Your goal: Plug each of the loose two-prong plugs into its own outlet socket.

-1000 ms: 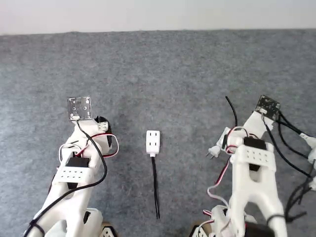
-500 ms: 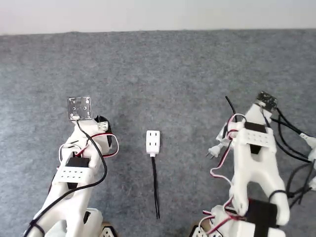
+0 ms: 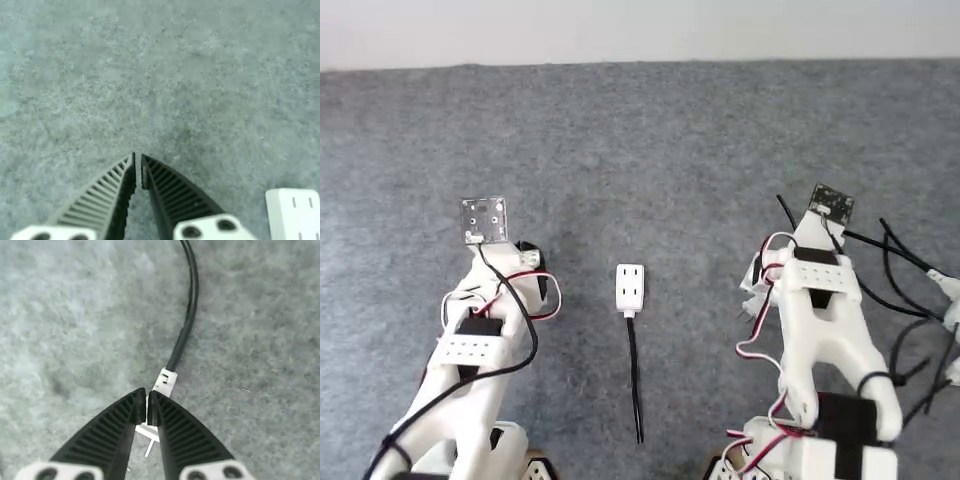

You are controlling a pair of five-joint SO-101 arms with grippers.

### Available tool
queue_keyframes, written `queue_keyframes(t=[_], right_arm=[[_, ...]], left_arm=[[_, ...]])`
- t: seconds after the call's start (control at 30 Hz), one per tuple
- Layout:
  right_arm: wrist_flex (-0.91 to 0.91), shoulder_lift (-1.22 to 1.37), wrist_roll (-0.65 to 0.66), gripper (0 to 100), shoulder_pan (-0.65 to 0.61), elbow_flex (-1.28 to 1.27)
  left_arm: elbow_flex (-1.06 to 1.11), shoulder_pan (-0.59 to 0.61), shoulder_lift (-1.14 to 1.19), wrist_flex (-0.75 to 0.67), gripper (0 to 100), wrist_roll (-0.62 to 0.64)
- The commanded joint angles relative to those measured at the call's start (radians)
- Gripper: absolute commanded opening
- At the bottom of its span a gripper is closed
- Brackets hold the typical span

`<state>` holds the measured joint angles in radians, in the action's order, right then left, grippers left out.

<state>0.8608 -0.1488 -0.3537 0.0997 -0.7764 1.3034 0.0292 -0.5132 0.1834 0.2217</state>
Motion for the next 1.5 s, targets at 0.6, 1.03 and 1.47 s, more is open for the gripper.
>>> queue_keyframes(t=[0.6, 1.03, 1.47], right_arm=[[0.03, -0.208, 0.038, 8.4, 0.074, -0.028], [-0.044, -0.147, -0.002, 7.3, 0.041, -0.037], [0.016, 0.079, -0.009, 7.2, 0.035, 0.132]], left_arm=[[-0.147, 0.002, 0.158, -0.021, 2, 0.002], [-0.147, 0.002, 0.16, -0.021, 2, 0.002], [-0.148, 0.002, 0.161, -0.021, 2, 0.002]])
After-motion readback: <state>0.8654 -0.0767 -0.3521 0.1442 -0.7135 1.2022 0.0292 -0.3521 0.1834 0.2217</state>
